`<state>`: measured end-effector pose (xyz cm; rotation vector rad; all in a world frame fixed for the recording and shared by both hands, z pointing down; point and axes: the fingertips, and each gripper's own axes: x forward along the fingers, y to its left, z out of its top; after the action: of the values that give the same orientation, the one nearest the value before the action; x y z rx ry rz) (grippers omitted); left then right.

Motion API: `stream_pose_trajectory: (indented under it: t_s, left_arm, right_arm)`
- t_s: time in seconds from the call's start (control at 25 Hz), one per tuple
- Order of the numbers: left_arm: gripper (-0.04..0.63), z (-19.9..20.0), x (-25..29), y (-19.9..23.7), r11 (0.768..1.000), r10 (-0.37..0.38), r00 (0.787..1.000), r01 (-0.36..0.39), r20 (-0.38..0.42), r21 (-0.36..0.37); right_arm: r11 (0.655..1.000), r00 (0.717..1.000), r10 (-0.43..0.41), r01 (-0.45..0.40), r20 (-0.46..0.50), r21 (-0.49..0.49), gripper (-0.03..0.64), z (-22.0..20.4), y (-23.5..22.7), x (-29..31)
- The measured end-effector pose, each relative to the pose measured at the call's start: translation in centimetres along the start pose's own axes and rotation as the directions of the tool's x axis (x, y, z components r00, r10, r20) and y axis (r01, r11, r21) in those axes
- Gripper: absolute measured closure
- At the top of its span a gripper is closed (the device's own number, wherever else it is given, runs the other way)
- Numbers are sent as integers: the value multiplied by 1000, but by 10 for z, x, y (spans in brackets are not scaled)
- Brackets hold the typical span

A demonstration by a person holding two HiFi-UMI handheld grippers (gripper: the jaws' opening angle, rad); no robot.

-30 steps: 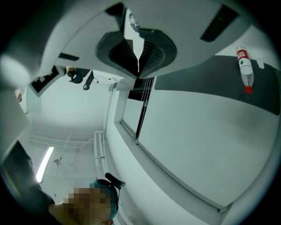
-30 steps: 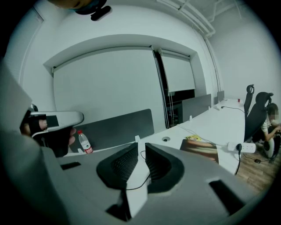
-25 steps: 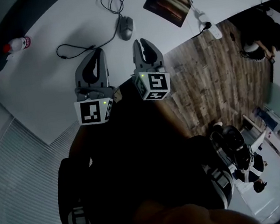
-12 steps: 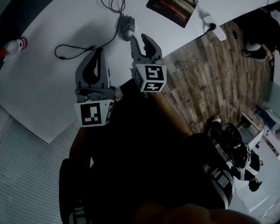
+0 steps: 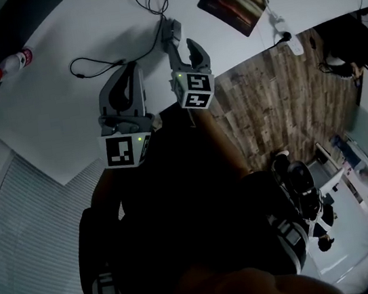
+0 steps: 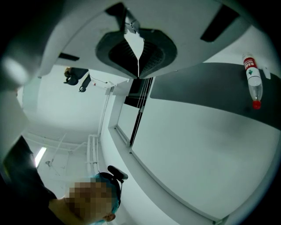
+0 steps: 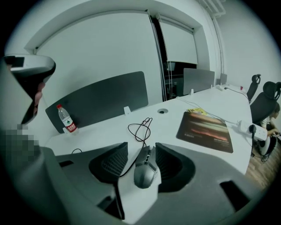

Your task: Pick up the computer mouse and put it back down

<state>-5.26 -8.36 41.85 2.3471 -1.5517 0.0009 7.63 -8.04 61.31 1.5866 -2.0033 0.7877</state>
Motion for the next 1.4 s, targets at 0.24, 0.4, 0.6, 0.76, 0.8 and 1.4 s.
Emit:
stream_pose_trajectory:
  t_s: [0.24,0.4,0.6,0.76,0.8,1.4]
  left_arm:
    - [589,-12,5,7,1000,2,1000,-1,-29,8]
    - [589,-28,6,11,1000,-11,996,12,-85,15]
    - [589,-34,10,18,1000,0,996,2,-90,12]
    - [589,-37,13,23,1000,7,996,-6,-92,11]
    - [589,-38,14,24,1000,9,996,-8,-92,9]
    - [589,-32,21,39,998,59,997,-60,-48,-27]
  right_arm:
    - [1000,997,2,-2,-73,-1,376,-21,-3,25]
    - [1000,993,-6,7,-118,6,354,-38,-6,40]
    - [1000,985,-10,9,-171,-5,333,-55,-6,56]
    - [1000,980,-12,11,-199,-9,328,-65,-8,66]
    - [1000,979,-14,13,-205,-10,328,-67,-9,69]
    - [999,968,-32,28,-249,-21,328,-81,-8,83]
